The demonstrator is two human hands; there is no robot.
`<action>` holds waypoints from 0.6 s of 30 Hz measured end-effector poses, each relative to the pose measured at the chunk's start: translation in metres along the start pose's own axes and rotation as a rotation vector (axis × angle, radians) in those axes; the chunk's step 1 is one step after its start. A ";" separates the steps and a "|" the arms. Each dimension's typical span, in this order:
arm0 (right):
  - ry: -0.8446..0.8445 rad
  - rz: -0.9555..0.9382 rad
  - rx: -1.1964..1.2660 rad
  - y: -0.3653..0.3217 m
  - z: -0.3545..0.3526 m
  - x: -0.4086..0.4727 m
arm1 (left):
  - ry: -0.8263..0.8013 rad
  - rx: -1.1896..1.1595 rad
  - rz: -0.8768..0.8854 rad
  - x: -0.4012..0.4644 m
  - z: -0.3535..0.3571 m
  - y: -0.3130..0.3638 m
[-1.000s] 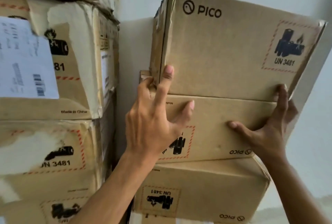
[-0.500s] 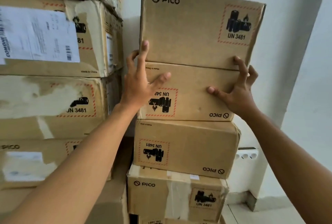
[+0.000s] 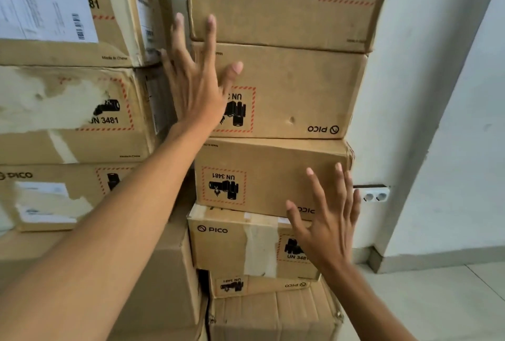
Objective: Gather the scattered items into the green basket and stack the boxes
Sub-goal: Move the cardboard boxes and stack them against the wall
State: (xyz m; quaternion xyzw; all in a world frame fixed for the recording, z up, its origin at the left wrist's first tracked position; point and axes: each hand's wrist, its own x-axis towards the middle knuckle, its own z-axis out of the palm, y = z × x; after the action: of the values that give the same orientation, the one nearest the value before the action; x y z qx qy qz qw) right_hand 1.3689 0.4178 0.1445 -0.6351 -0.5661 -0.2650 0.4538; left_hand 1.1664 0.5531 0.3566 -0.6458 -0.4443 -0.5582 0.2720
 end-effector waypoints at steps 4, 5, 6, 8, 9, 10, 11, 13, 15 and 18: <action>-0.039 0.005 -0.036 0.009 0.003 -0.014 | -0.097 0.060 0.134 -0.076 0.003 0.004; -0.042 0.000 -0.038 0.009 0.004 -0.014 | -0.130 0.044 0.134 -0.103 0.002 0.003; -0.041 -0.007 -0.033 0.010 0.005 -0.013 | -0.162 0.034 0.131 -0.130 0.001 0.001; -0.028 -0.019 -0.016 0.009 0.008 -0.004 | -0.239 0.045 0.133 -0.167 0.003 -0.003; -0.030 -0.019 -0.009 0.009 0.011 0.004 | -0.275 0.062 0.138 -0.176 0.005 -0.006; -0.043 -0.018 -0.007 0.009 0.015 0.012 | -0.298 0.079 0.150 -0.179 0.007 -0.008; -0.067 -0.016 -0.011 0.010 0.018 0.019 | -0.310 0.092 0.169 -0.178 0.008 -0.010; -0.119 -0.016 -0.037 0.017 0.027 0.033 | -0.302 0.105 0.228 -0.166 0.011 -0.014; -0.166 -0.003 -0.032 0.031 0.036 0.048 | -0.302 0.131 0.261 -0.152 0.014 -0.018; -0.222 0.018 0.003 0.050 0.045 0.066 | -0.329 0.173 0.271 -0.143 0.020 -0.023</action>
State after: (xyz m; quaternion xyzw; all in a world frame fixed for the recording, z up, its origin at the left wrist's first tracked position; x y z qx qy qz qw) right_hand 1.4233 0.4910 0.1669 -0.6650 -0.6076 -0.1879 0.3916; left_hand 1.1582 0.5422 0.2113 -0.7560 -0.4382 -0.3636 0.3230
